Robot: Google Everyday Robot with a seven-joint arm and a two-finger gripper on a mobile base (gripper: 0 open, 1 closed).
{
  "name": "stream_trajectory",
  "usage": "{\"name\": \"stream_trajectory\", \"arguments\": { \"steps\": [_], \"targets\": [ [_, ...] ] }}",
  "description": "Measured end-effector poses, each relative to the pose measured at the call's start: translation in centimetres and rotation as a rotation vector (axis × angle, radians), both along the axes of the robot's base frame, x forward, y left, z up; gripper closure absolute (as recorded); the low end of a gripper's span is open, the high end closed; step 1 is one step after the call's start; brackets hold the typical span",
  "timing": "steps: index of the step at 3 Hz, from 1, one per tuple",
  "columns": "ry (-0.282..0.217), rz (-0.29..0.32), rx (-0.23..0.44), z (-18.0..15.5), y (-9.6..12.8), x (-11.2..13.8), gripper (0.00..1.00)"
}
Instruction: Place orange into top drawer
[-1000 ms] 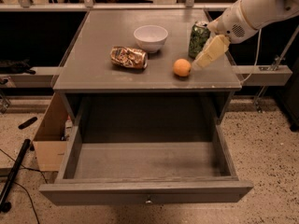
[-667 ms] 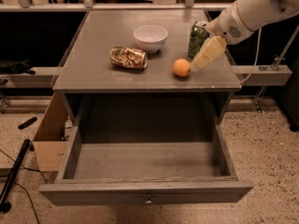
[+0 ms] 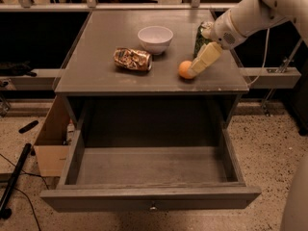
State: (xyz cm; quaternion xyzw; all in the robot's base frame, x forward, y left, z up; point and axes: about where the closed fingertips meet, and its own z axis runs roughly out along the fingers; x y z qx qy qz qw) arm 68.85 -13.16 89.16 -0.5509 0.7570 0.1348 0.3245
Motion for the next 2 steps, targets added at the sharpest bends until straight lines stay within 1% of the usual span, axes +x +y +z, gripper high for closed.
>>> {"name": "stream_trajectory", "arguments": {
  "steps": [1,2],
  "targets": [
    [0.019,-0.007,0.001,-0.9,-0.3,-0.6,0.00],
    [0.047,-0.002,0.003,-2.1,-0.2,-1.5,0.00]
  ]
}}
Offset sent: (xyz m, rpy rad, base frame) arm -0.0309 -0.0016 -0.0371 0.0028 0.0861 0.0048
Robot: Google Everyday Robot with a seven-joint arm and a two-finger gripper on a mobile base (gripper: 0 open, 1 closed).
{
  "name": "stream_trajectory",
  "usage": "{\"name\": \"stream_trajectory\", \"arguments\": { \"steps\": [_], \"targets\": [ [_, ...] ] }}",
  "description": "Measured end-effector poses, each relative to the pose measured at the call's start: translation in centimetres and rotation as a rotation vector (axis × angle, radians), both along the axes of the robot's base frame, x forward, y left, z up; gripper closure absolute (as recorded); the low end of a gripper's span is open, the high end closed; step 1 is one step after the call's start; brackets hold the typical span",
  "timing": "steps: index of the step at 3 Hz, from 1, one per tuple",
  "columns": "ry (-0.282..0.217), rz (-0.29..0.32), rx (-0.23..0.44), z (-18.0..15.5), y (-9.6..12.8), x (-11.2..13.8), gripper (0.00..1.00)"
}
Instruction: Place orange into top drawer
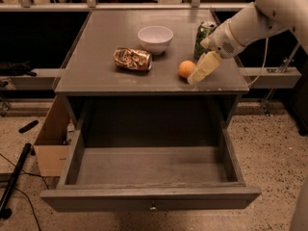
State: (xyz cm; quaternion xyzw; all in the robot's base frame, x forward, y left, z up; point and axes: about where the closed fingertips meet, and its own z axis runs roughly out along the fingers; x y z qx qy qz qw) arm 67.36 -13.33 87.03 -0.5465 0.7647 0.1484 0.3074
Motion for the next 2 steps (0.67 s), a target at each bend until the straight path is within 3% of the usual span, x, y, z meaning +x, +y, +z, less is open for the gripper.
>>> {"name": "stream_trajectory", "arguments": {
  "steps": [2],
  "targets": [
    [0.028,0.041,-0.008,-1.59,1.63,0.36,0.00]
  ]
}}
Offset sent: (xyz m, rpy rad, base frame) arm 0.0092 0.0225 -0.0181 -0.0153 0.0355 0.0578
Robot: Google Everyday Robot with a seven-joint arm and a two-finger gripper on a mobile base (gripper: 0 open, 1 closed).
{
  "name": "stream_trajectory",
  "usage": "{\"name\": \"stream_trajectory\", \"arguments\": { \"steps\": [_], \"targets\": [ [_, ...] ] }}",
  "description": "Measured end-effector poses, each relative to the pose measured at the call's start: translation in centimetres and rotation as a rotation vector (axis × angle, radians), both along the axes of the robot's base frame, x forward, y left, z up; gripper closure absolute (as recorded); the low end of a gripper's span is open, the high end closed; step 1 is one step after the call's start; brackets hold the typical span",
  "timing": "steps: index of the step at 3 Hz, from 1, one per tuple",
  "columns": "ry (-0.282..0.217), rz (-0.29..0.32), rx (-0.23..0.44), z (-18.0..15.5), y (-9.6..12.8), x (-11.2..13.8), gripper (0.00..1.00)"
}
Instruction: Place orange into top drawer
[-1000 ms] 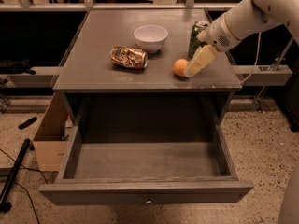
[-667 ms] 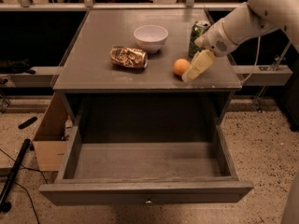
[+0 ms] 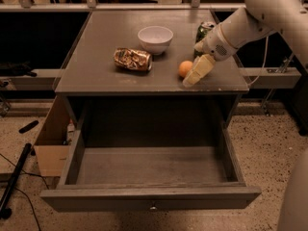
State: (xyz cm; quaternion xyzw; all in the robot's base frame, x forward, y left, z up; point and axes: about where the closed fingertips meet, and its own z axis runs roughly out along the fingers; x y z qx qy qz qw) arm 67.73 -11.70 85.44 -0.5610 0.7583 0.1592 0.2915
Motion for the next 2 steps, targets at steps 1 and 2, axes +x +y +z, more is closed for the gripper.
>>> {"name": "stream_trajectory", "arguments": {
  "steps": [1,2],
  "targets": [
    [0.028,0.013,0.012,-1.11,0.83,0.99,0.00],
    [0.030,0.013,0.014,-1.18,0.85,1.06,0.00]
  ]
}}
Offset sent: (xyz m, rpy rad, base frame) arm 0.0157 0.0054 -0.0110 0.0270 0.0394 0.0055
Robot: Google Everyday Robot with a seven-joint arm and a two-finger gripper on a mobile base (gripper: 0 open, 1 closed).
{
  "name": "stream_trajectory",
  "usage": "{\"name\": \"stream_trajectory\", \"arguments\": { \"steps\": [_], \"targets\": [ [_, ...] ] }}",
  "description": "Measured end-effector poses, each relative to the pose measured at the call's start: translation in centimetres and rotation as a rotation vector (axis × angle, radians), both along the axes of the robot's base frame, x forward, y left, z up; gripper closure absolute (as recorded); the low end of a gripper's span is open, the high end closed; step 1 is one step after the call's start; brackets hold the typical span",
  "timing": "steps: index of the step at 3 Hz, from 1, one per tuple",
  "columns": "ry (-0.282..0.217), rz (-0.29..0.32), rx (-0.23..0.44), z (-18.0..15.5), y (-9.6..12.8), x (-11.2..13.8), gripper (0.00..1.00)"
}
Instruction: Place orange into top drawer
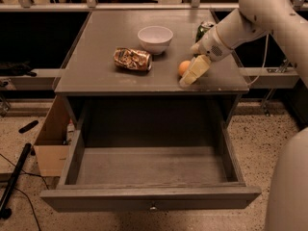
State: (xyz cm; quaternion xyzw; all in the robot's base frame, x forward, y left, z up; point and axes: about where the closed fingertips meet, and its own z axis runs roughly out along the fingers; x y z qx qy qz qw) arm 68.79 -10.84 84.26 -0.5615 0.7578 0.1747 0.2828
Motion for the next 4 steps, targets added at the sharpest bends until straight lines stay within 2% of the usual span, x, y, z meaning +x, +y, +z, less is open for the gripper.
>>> {"name": "stream_trajectory", "arguments": {
  "steps": [1,3,4],
  "targets": [
    [0.000,0.000,0.000,0.00,0.00,0.00,0.18],
    [0.000,0.000,0.000,-0.01,0.01,0.00,0.65],
    [0.000,0.000,0.000,-0.02,0.01,0.00,0.96]
  ]
}}
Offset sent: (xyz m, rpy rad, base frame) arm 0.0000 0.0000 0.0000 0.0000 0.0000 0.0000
